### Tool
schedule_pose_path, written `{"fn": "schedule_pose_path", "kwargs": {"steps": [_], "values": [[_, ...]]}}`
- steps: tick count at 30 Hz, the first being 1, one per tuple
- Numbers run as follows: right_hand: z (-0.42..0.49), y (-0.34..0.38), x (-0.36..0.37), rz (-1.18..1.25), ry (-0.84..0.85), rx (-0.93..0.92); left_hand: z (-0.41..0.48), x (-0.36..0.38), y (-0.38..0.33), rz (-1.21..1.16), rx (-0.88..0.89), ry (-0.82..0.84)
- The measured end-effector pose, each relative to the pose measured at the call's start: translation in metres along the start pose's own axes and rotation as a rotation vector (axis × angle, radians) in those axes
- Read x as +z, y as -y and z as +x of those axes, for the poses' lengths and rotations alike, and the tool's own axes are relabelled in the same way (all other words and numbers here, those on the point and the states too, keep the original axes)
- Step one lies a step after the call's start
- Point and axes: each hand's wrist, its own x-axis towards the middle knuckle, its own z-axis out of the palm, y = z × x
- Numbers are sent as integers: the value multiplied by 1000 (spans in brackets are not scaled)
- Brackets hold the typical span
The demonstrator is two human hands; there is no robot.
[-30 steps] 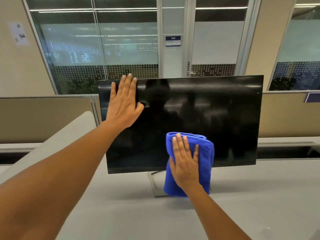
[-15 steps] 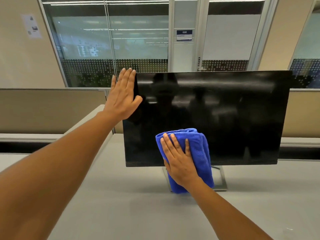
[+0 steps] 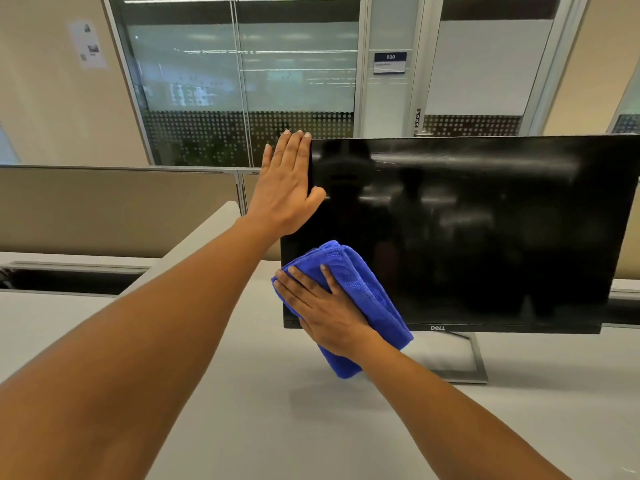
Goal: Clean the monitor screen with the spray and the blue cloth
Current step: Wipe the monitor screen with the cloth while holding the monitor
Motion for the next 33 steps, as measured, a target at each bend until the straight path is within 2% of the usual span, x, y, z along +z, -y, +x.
{"fn": "schedule_pose_path", "kwargs": {"steps": [5,8,21,33], "values": [[-20,3,13,-65,31,-162,-1,1,1,15,-1,-2],[-29,1,17,-86,42,-201,-1,1,1,18,1,0],[-84,-41,14,-124,25,-198,0,1,-1,-16,-25,3],[-26,10,1,-134,100,-249,-1,0,-5,-5,-40,20]]}}
